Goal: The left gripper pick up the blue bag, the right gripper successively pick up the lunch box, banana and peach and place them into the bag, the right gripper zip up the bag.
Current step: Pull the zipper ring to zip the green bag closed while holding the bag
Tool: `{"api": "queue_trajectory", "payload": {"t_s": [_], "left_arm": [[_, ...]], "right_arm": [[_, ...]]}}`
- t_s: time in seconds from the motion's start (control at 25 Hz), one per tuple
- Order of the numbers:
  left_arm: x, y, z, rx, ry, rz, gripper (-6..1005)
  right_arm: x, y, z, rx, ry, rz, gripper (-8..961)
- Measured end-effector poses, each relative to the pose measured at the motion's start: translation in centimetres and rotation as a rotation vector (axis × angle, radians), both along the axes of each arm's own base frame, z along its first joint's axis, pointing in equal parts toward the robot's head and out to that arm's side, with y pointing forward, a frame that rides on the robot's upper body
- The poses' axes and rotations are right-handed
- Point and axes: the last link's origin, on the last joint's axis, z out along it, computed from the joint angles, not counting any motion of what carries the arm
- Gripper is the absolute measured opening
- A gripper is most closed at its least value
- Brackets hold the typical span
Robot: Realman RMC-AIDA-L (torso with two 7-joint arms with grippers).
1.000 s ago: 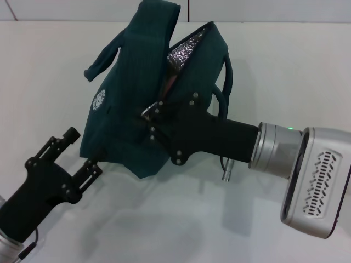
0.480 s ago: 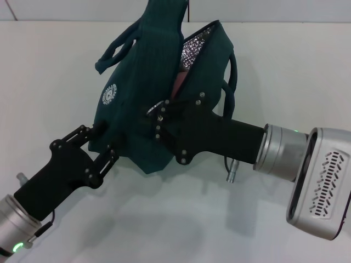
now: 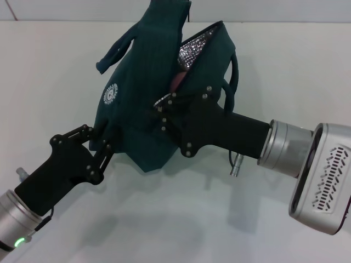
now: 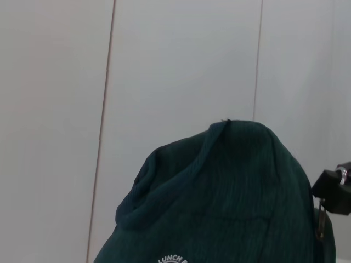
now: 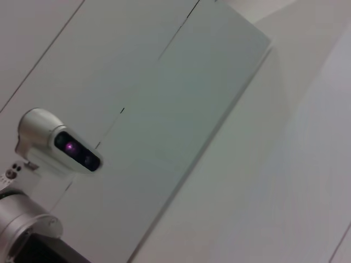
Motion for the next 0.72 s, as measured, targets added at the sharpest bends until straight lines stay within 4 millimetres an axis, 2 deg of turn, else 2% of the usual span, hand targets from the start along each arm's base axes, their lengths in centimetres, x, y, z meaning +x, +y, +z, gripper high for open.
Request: {"api": "queue_trajectory", "payload": {"t_s": [0.52,0.72], "left_arm": [[-0.1,1.1,-1.3,-0.051,0.086,0.007,70],[-0.2,1.4,-1.5,-0.063,0.102,0.009,65]], "right_arm": [[-0.3,0.9,1.6,0.064,0.112,-0.049,87],[-0.5,1.4,2.5,0.103,0.168,-0.064,87]]}}
